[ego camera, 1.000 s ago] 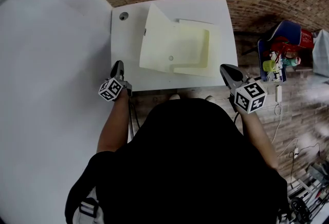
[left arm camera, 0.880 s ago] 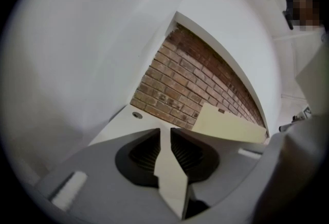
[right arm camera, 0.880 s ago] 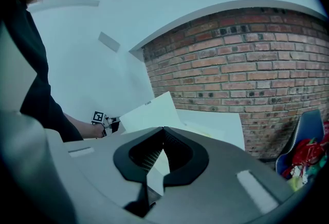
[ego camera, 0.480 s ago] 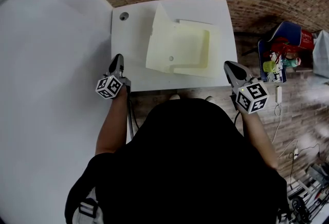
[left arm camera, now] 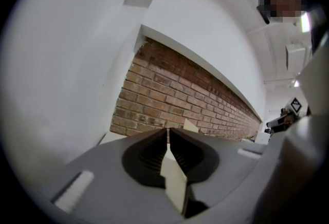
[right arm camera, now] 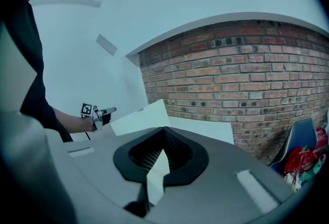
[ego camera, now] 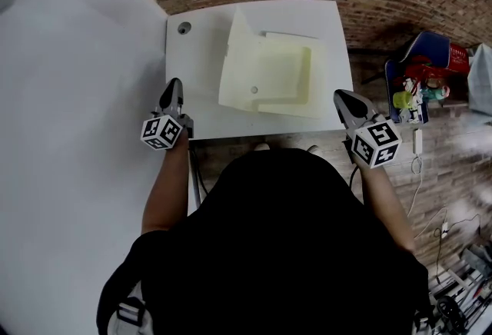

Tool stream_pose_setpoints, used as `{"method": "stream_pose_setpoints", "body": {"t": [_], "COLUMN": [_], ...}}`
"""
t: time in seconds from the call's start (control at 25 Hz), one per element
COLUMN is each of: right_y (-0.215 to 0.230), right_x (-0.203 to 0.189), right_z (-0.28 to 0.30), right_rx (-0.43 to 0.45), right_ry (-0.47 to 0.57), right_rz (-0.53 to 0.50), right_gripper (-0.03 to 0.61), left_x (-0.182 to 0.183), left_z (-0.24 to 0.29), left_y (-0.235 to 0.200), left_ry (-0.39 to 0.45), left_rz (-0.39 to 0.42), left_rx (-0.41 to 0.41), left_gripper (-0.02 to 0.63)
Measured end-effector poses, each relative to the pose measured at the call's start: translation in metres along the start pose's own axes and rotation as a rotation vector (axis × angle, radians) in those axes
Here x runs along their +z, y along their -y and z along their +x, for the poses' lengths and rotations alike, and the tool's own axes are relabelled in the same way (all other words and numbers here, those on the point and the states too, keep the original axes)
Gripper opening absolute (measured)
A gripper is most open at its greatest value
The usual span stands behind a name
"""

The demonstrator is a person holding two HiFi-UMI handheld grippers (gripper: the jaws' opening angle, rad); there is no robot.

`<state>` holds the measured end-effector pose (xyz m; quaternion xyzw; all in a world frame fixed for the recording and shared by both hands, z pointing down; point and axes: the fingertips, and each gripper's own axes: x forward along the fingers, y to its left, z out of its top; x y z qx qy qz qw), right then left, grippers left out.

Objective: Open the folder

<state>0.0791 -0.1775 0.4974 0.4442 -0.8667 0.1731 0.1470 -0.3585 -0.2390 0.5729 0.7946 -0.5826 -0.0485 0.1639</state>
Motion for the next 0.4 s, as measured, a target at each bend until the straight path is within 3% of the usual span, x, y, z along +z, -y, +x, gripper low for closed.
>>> {"method": "stream_pose_setpoints", "body": {"t": [0.4], "right_y": [0.009], "right_x": [0.004], "right_z": [-0.011], "right_rx": [-0.004], "right_ry": [0.023], "right_rz": [0.008], "right_gripper": [0.002], "left_x": [0.024], "left_z": [0.005], "left_y": [0.028], "left_ry": [0.011], "left_rz": [0.038], "left_rx": [-0.039], "left_gripper": [0.002]}}
